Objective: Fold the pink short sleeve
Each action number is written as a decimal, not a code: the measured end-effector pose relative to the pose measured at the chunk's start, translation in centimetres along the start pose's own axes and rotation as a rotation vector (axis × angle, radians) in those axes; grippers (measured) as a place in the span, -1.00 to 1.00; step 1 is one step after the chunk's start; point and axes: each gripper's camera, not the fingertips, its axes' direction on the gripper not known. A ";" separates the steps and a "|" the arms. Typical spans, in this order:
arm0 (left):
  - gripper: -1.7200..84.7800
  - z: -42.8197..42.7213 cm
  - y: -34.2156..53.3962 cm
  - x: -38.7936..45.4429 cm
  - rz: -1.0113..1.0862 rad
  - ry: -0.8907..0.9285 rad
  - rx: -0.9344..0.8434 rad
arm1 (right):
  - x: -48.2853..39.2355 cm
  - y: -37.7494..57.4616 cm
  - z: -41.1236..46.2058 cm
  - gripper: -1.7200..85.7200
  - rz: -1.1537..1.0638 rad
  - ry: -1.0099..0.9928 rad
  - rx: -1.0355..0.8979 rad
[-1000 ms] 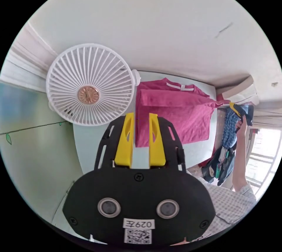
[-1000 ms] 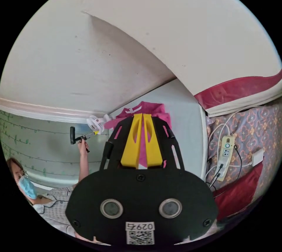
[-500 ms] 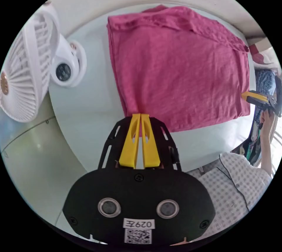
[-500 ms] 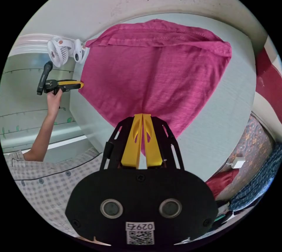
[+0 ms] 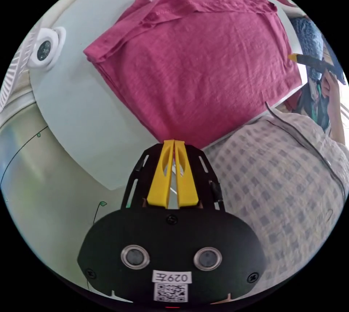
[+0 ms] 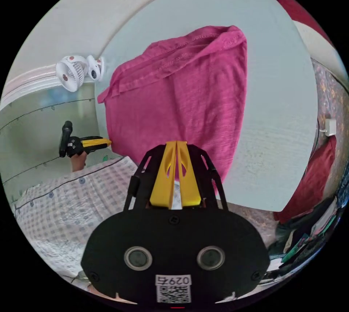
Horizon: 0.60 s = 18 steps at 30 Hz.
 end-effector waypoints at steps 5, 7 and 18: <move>-0.98 -2.6 -4.7 -2.9 -0.064 0.030 0.174 | -1.9 -7.2 1.1 -0.97 0.022 0.089 0.034; -0.98 -2.6 -6.9 -3.6 -0.056 0.043 0.161 | -2.5 -10.3 2.2 -0.97 0.009 0.105 -0.007; -0.98 -1.0 -11.2 -3.3 -0.071 -0.006 0.126 | -3.2 -21.6 0.0 -0.97 0.063 0.016 0.225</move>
